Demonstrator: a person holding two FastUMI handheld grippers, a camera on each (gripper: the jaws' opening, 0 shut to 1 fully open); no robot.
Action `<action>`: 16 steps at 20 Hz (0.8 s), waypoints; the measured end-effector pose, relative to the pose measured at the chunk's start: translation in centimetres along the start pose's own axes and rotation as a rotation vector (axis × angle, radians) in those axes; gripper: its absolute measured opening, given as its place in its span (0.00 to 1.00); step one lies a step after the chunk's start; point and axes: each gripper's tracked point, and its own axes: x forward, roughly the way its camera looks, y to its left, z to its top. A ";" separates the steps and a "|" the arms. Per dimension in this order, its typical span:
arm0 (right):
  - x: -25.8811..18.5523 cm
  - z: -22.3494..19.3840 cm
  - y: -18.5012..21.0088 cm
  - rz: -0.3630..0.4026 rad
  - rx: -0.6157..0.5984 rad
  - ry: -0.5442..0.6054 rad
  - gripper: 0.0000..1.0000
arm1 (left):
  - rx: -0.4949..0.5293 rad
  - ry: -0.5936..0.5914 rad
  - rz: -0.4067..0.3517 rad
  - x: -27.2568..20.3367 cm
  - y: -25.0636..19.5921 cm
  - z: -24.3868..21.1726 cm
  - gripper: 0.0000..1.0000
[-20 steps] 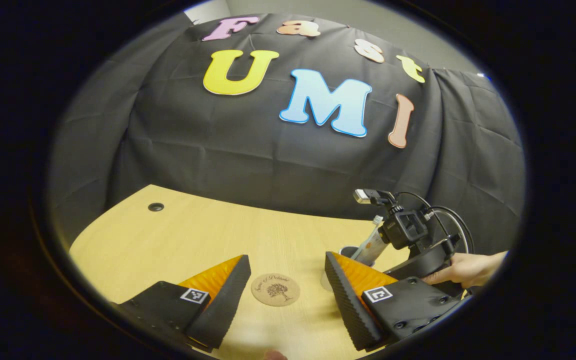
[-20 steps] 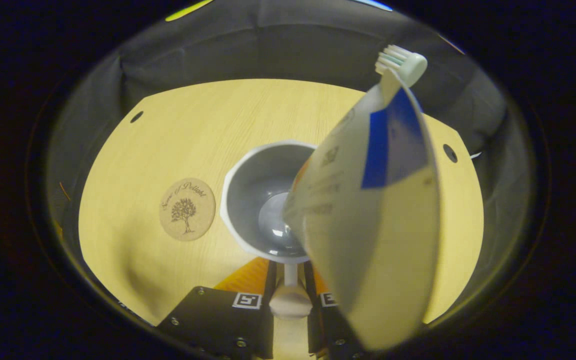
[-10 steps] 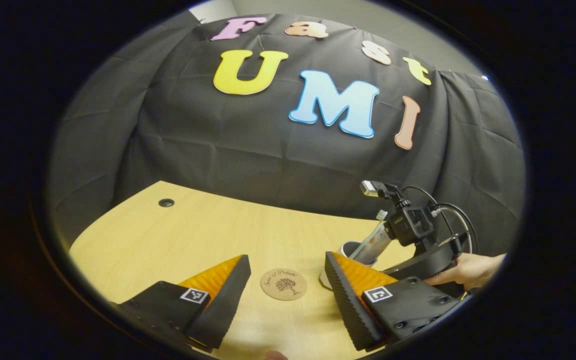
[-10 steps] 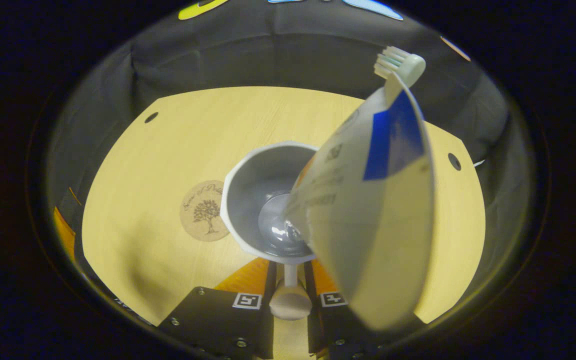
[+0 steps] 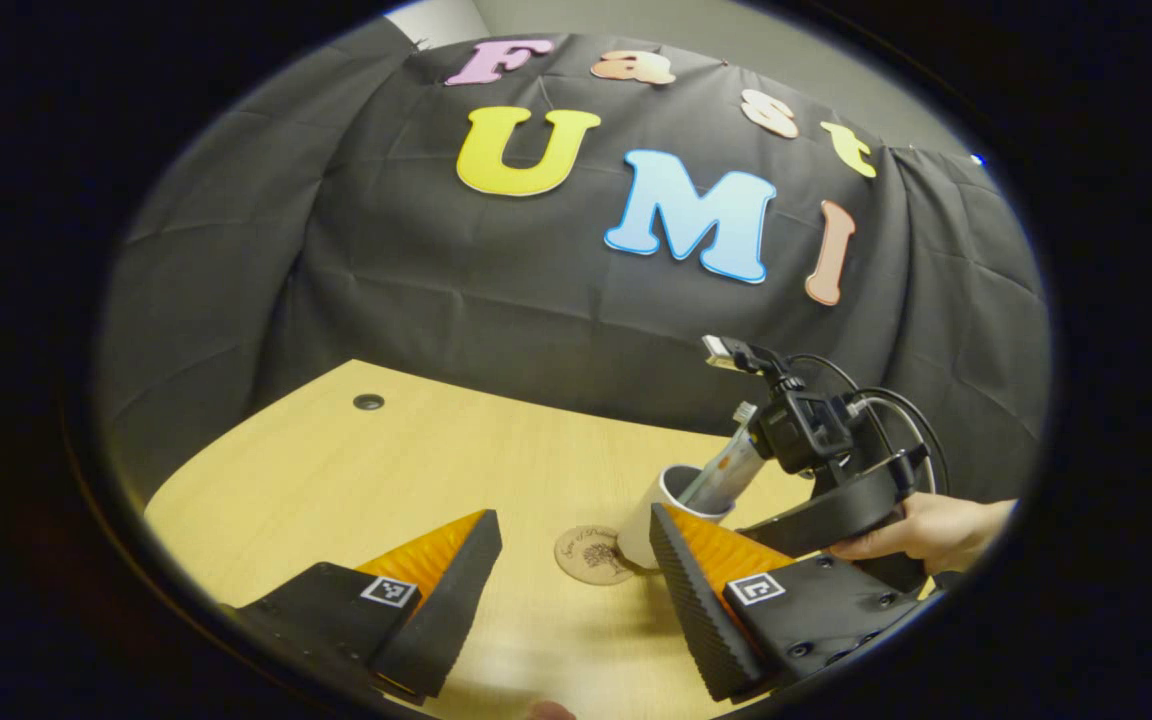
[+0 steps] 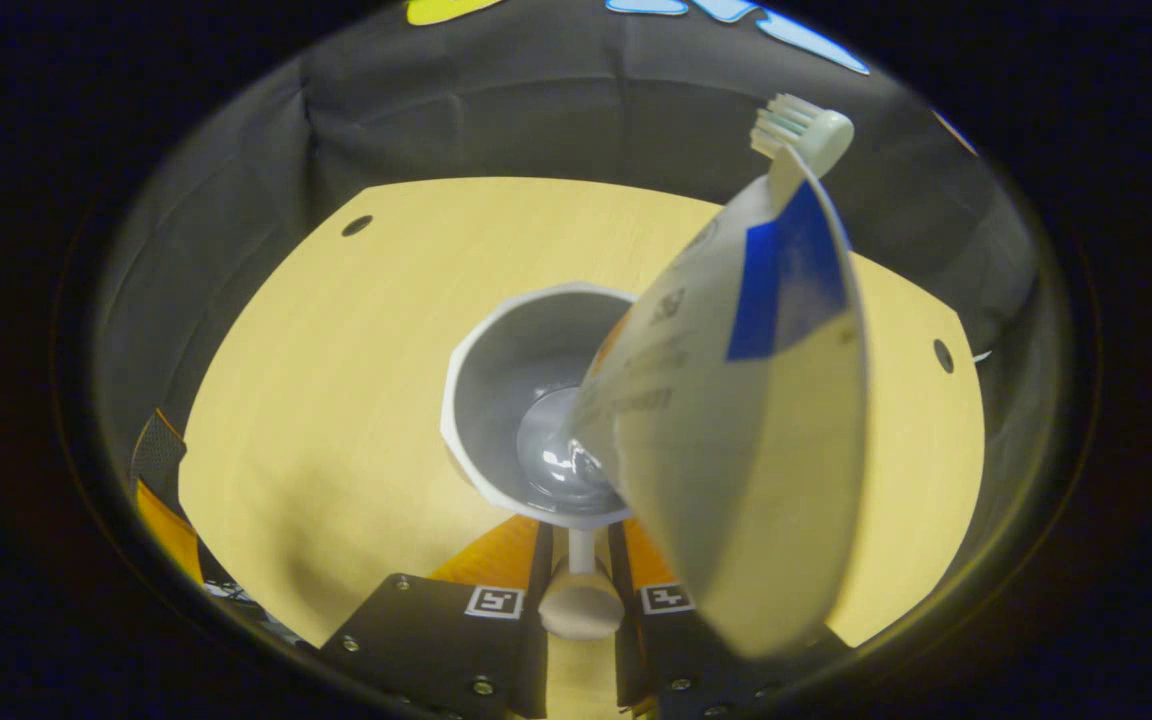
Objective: Put the toothbrush and toothpaste on the desktop into the cup, then pick up the cup and place it on the coaster on the desktop.
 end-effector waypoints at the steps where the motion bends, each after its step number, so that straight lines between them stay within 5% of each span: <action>1: 0.1 0.1 0.5 0.003 -0.010 0.004 0.24 | -0.002 0.001 0.000 -0.2 0.2 0.1 0.96; 16: 3.2 1.9 4.6 -0.022 -0.063 0.045 0.25 | -0.014 -0.012 0.022 -1.6 2.5 0.6 0.94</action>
